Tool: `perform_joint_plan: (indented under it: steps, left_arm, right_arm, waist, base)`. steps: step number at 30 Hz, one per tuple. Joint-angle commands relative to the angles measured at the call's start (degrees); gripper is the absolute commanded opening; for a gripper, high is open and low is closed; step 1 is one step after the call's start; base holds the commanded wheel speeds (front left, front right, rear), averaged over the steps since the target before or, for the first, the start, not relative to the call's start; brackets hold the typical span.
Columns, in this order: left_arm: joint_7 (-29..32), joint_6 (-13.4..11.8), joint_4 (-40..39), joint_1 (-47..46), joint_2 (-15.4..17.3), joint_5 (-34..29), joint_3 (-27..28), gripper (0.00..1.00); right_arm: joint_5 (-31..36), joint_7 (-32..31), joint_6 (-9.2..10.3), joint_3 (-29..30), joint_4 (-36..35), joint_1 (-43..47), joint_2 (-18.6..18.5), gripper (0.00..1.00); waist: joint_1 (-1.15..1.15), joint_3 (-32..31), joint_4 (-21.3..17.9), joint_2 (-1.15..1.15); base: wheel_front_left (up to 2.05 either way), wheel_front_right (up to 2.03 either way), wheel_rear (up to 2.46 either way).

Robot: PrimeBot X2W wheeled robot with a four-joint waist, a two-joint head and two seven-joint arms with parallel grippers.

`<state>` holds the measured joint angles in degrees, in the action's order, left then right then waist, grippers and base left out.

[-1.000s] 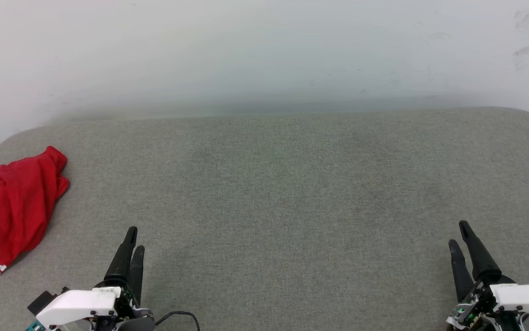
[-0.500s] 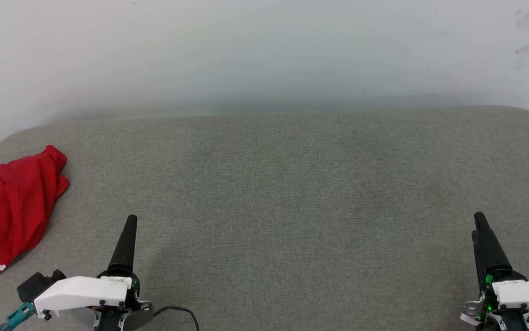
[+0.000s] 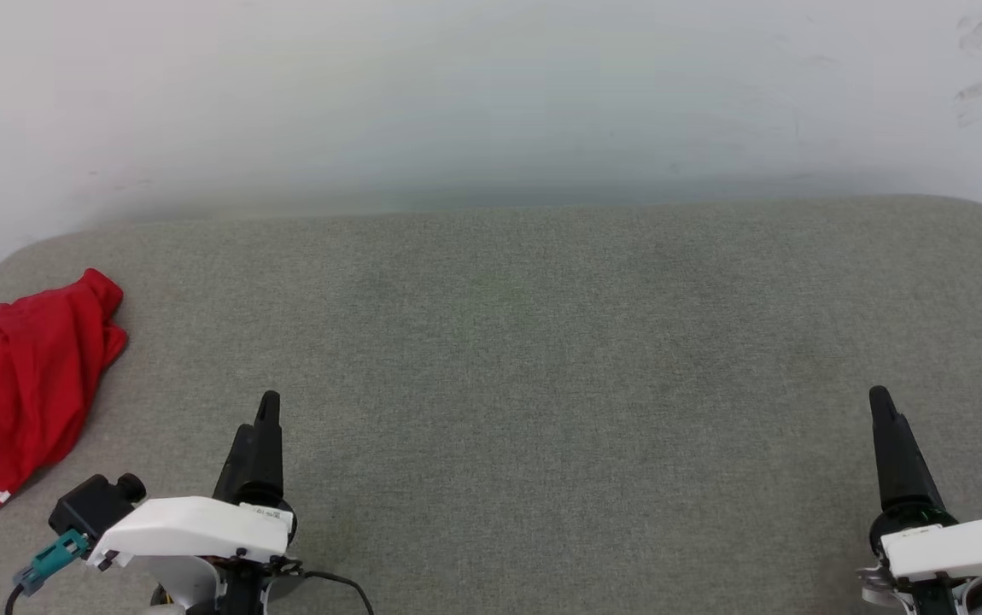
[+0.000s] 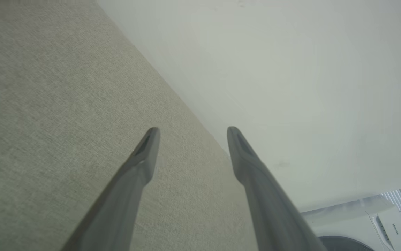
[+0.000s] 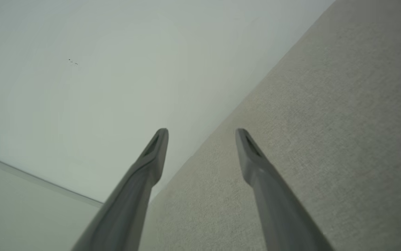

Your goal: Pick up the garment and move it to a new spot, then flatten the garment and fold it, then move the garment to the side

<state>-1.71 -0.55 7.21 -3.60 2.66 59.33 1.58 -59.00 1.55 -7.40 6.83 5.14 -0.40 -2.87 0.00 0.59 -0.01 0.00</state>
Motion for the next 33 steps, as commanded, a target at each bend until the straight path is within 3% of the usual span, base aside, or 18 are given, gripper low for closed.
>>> perform_joint_plan:
  steps: [1, 17, 33]
  left_arm:
    - [-0.55, -0.49, -1.29, -0.20, 0.14, -2.58, -0.54, 1.00]
    - [-3.70, -4.24, -2.67, 0.65, 0.49, -18.15, -3.80, 1.00]
    - [-6.34, -7.15, -4.47, 1.32, 1.48, -29.14, -6.97, 1.00]
  right_arm:
    - [2.56, 0.70, -0.10, -0.18, -1.49, 0.03, -0.05, 1.00]
    - [17.83, 3.81, -0.11, -1.08, -4.14, 2.07, -0.04, 1.00]
    - [29.95, 6.52, -0.12, -1.83, -6.76, 3.69, -0.03, 1.00]
  waist:
    - [0.00, 0.01, 0.02, 0.00]
    - [0.00, 0.11, 0.08, 0.00]
    - [0.00, 0.49, 0.28, 0.00]
  base:
    - [0.00, 0.00, 0.00]
    - [0.00, 0.00, 0.00]
    - [0.00, 0.00, 0.00]
